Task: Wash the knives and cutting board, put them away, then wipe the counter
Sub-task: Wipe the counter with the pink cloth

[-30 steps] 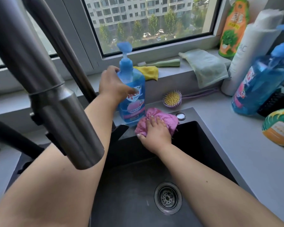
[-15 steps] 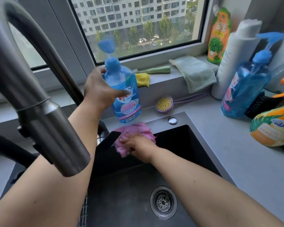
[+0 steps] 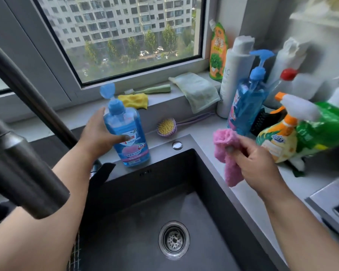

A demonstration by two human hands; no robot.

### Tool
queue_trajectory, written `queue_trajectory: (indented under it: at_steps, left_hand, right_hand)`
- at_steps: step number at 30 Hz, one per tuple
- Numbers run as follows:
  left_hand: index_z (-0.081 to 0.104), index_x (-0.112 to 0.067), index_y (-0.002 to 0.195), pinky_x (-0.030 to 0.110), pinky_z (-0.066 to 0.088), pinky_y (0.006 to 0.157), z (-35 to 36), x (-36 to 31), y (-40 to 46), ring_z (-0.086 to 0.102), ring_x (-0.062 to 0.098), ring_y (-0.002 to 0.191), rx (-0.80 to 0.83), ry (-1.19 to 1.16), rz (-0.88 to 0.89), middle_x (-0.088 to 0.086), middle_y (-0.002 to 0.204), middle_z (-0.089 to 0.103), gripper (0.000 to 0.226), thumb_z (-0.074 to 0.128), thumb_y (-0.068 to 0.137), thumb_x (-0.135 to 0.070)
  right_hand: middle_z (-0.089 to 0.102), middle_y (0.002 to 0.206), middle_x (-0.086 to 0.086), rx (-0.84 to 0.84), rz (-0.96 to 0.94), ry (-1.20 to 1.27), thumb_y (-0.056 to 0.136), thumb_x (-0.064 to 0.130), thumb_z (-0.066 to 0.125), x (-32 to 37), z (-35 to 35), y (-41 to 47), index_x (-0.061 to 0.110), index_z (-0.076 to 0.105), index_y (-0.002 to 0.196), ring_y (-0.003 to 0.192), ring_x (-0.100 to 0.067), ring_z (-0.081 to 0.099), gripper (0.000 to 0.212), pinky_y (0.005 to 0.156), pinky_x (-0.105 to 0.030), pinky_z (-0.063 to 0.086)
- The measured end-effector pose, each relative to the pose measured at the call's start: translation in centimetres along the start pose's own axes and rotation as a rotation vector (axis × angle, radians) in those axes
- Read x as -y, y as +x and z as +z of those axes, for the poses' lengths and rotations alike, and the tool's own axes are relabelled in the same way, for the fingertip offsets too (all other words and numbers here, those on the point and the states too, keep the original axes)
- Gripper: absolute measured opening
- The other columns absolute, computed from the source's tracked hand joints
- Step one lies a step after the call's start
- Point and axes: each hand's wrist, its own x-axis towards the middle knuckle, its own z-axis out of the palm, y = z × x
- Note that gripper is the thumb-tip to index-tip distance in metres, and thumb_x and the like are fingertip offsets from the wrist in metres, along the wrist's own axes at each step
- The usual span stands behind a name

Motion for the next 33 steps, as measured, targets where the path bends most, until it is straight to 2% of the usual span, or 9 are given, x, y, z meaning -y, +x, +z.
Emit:
queue_trajectory:
  at_steps: [3,5,7,11,15,18,24,29,33]
  left_hand:
    - [0.017,-0.003,0.148,0.040,0.023,0.114,0.0,-2.0,-3.0,0.025,0.031,0.139,-0.171,0.278,-0.015,0.020,0.148,0.030,0.113,0.088,0.063,-0.025]
    - [0.032,0.003,0.141,0.040,0.025,0.110,1.1,-3.2,-6.1,0.035,0.037,0.130,-0.398,0.331,0.164,0.025,0.138,0.041,0.089,0.082,0.071,-0.020]
    - [0.050,0.004,0.124,0.037,0.034,0.102,3.6,-3.3,-8.9,0.048,0.036,0.112,-0.512,0.256,0.326,0.023,0.118,0.054,0.058,0.076,0.076,-0.013]
    - [0.058,-0.001,0.111,0.026,0.035,0.097,9.6,-2.4,-13.0,0.054,0.027,0.103,-0.328,0.167,0.372,0.013,0.109,0.059,0.036,0.064,0.080,-0.020]
    - [0.061,-0.005,0.108,0.015,0.028,0.102,13.1,-1.6,-16.3,0.053,0.020,0.109,-0.117,0.149,0.344,0.009,0.112,0.060,0.037,0.051,0.084,-0.032]
    - [0.062,-0.010,0.109,0.010,0.030,0.098,14.0,-1.4,-18.8,0.050,0.012,0.108,-0.014,0.169,0.316,0.003,0.116,0.057,0.031,0.058,0.084,-0.028]
    - [0.047,-0.024,0.127,0.024,0.047,0.084,15.0,-1.2,-22.7,0.059,0.007,0.099,0.242,0.242,0.083,-0.013,0.137,0.030,0.038,0.050,0.093,-0.041]
    - [0.044,-0.026,0.126,0.022,0.043,0.084,15.2,-1.4,-25.5,0.054,0.008,0.105,0.312,0.248,0.083,-0.015,0.131,0.035,0.035,0.045,0.096,-0.043]
    - [0.046,-0.027,0.124,0.027,0.044,0.089,14.4,0.1,-28.0,0.053,0.009,0.108,0.347,0.255,0.076,-0.011,0.126,0.042,0.033,0.044,0.095,-0.045]
  right_hand:
    - [0.065,0.111,0.016,0.246,-0.013,-0.445,0.085,0.041,0.065,-3.1,0.6,0.9,0.035,0.061,0.121,0.104,0.002,0.056,0.036,0.099,-0.021,0.041]
    - [0.036,0.151,0.009,0.433,0.042,-0.799,0.089,0.052,0.052,-6.7,2.2,1.6,0.032,0.038,0.144,0.139,-0.008,0.030,0.060,0.118,-0.037,0.014]
    - [0.005,0.160,0.010,0.478,0.011,-1.017,0.096,0.051,0.034,-9.0,3.9,3.4,0.030,0.013,0.153,0.147,-0.008,0.005,0.064,0.118,-0.039,-0.003]
    - [-0.005,0.161,0.008,0.550,-0.026,-1.053,0.102,0.041,0.014,-9.1,6.6,8.9,0.028,0.003,0.153,0.148,-0.013,-0.003,0.054,0.118,-0.043,-0.005]
    - [-0.004,0.161,0.010,0.645,-0.055,-1.099,0.102,0.041,0.015,-9.4,7.1,12.5,0.032,0.005,0.152,0.148,-0.013,-0.004,0.052,0.117,-0.044,-0.005]
    - [-0.007,0.160,0.010,0.622,-0.106,-1.125,0.102,0.041,0.018,-10.0,6.4,11.3,0.032,0.001,0.152,0.148,-0.013,-0.005,0.054,0.118,-0.043,-0.005]
    - [-0.007,0.161,0.001,0.490,-0.021,-0.990,0.100,0.043,0.030,-10.5,3.1,4.8,0.020,0.002,0.154,0.148,-0.014,-0.002,0.065,0.118,-0.032,-0.001]
    - [-0.008,0.161,0.003,0.436,0.032,-1.048,0.099,0.045,0.030,-10.5,-1.4,-3.6,0.031,0.008,0.153,0.147,-0.014,-0.010,0.060,0.118,-0.036,-0.006]
    - [-0.013,0.160,0.010,0.438,0.108,-1.135,0.096,0.052,0.017,-10.5,-5.4,-10.3,0.040,-0.003,0.150,0.146,-0.010,-0.013,0.059,0.119,-0.041,-0.008]
